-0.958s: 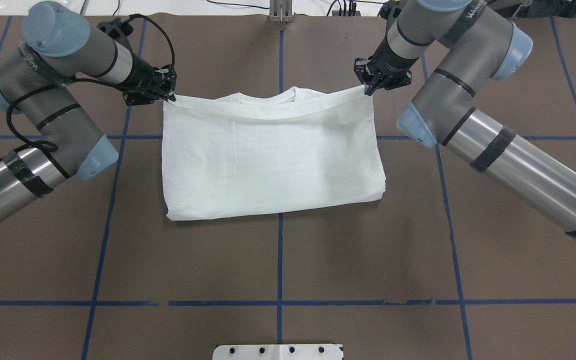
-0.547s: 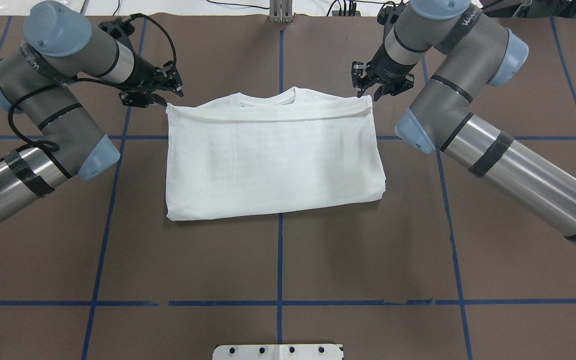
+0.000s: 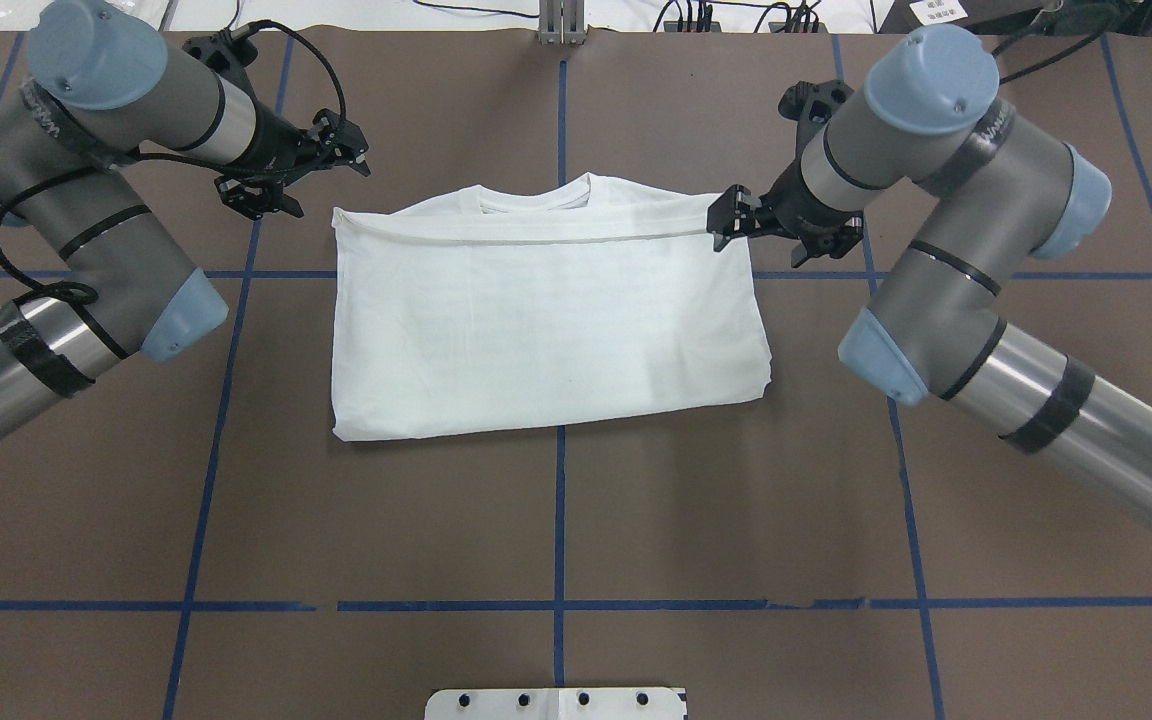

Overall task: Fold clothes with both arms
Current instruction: 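Open both grippers and draw them back from the folded shirt, then lower the right gripper onto the shirt's side edge nearest it and grasp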

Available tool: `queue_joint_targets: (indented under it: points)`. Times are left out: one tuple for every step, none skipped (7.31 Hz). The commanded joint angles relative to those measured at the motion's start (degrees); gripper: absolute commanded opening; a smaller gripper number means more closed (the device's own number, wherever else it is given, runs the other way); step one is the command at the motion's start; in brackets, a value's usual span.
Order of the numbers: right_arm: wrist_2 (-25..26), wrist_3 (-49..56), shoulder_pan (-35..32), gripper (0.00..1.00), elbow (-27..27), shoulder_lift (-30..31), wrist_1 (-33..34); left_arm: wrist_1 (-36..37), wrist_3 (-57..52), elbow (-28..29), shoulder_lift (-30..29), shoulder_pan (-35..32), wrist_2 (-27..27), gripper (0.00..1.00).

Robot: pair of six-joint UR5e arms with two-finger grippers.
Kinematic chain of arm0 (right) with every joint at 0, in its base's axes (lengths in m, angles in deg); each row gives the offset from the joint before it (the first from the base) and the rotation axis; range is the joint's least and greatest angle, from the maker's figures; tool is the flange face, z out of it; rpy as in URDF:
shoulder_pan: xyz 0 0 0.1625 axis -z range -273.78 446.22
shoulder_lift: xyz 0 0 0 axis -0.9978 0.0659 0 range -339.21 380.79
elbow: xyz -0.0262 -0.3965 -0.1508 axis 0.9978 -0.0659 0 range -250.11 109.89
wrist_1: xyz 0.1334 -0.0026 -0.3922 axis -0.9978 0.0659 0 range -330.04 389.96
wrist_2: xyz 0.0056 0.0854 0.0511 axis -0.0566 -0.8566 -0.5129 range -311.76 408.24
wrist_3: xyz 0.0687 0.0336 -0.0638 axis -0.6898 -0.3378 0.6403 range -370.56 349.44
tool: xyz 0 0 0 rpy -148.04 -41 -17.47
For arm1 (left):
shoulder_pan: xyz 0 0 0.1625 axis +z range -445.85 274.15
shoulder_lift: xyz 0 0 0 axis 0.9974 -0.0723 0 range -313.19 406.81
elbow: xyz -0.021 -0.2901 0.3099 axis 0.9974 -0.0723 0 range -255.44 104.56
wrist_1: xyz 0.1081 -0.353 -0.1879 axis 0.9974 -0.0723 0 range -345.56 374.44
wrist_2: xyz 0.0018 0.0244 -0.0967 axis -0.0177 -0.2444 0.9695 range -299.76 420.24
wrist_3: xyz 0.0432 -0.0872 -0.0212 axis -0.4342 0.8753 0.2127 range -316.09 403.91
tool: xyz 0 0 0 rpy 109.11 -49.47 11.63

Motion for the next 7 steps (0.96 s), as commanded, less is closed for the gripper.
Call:
queue_joint_targets:
  points:
    - [6.05,-5.7,8.13,1.0,6.17,5.88,0.25,4.14,0.0,-5.24,1.09,-0.06,-0.01,0.99]
    - [7.3,-5.73,9.73,1.0,5.21,5.98,0.34,4.94,0.0,-6.13,1.09,-0.06,-0.09,0.99]
    - [7.31,-5.38,9.75,0.98,3.73,5.89,0.08,5.04,0.0,-6.4,1.09,-0.06,-0.09,0.99]
    - [7.83,-4.94,9.83,0.95,2.06,5.72,-0.1,5.04,0.08,-6.75,1.09,-0.06,-0.18,0.99]
    - [7.75,-5.46,9.83,0.75,2.3,5.45,-0.1,5.13,0.09,-7.19,1.18,-0.06,-0.36,0.99]
    - [7.58,-5.72,9.83,0.25,2.65,5.45,-0.01,4.95,0.0,-7.28,2.05,-0.06,-0.53,0.99]
    - [7.05,-5.73,9.83,0.03,3.0,5.02,0.42,4.95,0.0,-7.45,2.23,-0.06,-0.88,0.99]
